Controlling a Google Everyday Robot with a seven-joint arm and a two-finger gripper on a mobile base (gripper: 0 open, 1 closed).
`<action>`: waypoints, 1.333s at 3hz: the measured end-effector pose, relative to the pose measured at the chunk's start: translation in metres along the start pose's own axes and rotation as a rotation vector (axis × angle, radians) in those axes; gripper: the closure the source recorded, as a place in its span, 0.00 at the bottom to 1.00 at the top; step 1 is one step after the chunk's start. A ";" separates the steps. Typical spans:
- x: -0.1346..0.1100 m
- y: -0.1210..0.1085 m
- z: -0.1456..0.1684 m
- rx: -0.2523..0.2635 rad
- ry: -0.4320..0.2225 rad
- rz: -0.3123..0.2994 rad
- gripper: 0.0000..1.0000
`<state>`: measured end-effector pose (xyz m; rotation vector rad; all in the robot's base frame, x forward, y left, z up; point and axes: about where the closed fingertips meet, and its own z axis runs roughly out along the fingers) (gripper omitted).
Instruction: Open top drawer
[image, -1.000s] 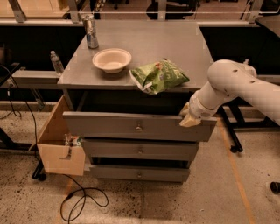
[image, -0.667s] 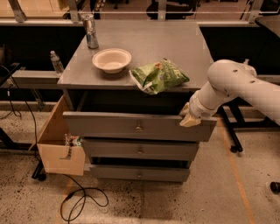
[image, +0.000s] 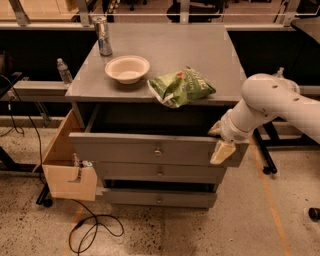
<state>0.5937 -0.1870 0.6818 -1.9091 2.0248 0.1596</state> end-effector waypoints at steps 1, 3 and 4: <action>0.000 0.002 -0.001 -0.001 0.000 0.003 0.00; 0.020 0.117 -0.010 -0.053 -0.029 0.188 0.00; 0.020 0.118 -0.011 -0.053 -0.029 0.191 0.00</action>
Offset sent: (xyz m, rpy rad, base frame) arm -0.1897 -0.0232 -0.0101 0.0855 0.1534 -0.2515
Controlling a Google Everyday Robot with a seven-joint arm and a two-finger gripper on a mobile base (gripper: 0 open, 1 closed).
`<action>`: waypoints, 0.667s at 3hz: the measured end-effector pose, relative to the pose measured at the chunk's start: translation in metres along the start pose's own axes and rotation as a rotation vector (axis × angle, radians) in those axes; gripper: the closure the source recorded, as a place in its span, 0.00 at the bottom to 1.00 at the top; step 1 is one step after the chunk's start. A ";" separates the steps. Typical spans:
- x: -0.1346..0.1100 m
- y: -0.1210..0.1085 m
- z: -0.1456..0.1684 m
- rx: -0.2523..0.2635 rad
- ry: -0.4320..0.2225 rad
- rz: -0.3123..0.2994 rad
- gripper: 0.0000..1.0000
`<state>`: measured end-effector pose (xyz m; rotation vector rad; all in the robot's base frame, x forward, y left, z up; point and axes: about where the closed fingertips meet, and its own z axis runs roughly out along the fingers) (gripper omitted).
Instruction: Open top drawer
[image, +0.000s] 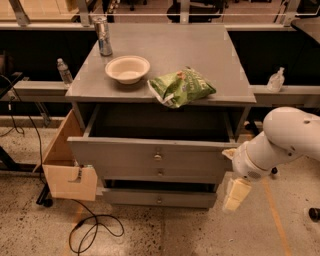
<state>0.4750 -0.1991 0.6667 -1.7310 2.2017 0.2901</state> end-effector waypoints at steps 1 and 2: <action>0.007 0.023 -0.007 0.013 -0.010 0.033 0.00; -0.001 0.032 -0.036 0.060 -0.026 0.012 0.00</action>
Offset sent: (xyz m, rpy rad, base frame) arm -0.0451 -0.0067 0.0576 0.0212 -0.1035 -0.0476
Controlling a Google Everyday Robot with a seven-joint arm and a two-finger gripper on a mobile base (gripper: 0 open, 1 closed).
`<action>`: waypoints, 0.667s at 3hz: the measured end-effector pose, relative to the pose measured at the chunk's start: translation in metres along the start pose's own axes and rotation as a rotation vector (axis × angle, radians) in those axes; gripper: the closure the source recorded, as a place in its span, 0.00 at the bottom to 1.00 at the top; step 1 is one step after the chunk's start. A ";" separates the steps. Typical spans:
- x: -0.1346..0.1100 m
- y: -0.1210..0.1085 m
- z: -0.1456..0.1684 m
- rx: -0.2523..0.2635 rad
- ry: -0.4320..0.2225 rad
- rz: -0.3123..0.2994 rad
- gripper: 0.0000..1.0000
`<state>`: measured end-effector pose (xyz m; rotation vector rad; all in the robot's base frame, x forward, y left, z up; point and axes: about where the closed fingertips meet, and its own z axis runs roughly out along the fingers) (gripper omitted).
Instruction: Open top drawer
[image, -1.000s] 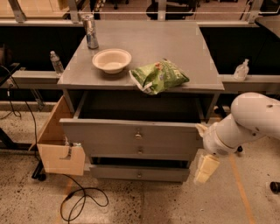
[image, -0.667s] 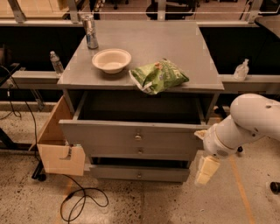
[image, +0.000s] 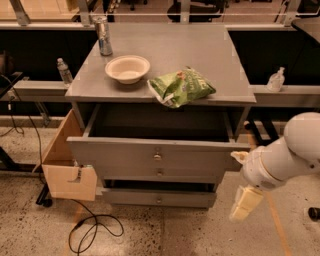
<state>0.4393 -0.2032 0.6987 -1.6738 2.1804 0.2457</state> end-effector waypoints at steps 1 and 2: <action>-0.012 -0.010 -0.020 0.036 -0.012 -0.052 0.00; -0.028 -0.035 -0.019 0.036 -0.005 -0.130 0.00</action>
Offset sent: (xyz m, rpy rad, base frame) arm 0.0797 0.0225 0.0389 -0.0585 -0.1152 0.2127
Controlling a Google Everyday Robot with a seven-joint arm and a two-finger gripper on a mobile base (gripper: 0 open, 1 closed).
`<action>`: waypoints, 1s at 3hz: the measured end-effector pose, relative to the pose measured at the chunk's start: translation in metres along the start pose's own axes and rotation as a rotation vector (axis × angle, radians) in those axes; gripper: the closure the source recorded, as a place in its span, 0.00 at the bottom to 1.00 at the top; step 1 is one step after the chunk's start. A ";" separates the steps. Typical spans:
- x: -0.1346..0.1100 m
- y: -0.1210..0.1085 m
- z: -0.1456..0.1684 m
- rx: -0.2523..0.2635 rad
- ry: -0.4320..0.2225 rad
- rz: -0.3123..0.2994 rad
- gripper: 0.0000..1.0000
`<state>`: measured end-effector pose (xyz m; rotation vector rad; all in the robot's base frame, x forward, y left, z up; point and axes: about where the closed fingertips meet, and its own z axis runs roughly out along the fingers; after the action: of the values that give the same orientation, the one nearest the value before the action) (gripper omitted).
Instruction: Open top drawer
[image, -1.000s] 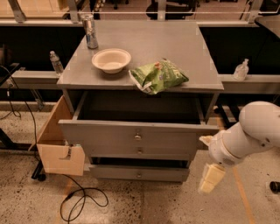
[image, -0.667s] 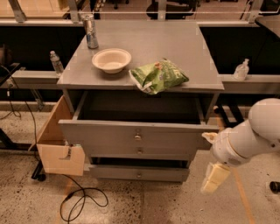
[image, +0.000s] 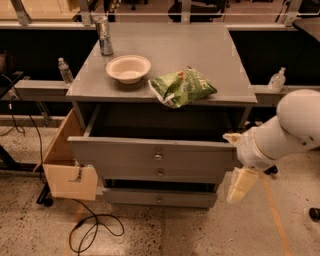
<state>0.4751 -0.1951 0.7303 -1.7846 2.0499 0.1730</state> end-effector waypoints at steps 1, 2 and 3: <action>-0.009 -0.029 0.017 -0.029 0.016 -0.065 0.00; -0.008 -0.053 0.039 -0.056 0.040 -0.097 0.00; 0.001 -0.072 0.060 -0.084 0.054 -0.099 0.00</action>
Offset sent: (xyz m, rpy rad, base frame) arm 0.0958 0.0136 -0.0416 -0.0897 0.0428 0.1399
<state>0.5580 -0.1871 0.6879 -1.9561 2.0126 0.1864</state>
